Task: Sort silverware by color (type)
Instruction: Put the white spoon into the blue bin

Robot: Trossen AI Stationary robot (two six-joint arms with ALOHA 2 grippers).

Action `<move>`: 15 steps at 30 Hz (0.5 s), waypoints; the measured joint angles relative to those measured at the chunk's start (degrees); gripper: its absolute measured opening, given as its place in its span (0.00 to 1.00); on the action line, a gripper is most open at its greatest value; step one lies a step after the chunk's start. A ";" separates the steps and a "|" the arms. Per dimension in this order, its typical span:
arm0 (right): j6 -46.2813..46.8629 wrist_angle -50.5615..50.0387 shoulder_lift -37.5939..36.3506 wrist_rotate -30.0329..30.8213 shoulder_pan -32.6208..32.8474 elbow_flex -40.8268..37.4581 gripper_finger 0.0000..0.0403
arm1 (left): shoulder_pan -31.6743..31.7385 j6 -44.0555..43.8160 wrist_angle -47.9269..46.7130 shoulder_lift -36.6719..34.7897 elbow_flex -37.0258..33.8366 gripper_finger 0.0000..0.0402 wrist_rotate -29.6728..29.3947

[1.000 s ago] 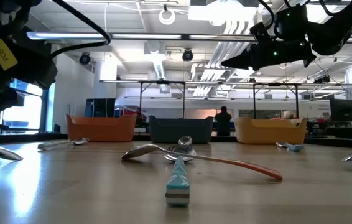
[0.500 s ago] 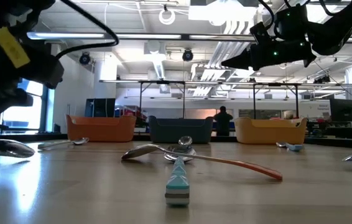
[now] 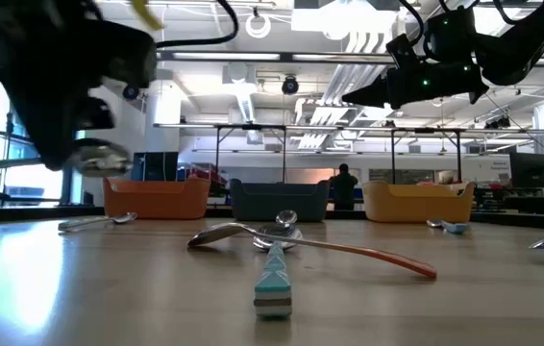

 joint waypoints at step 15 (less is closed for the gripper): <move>-1.06 -0.01 0.00 0.02 0.00 0.00 0.01 | 43.47 35.75 7.01 -1.22 10.80 0.00 15.64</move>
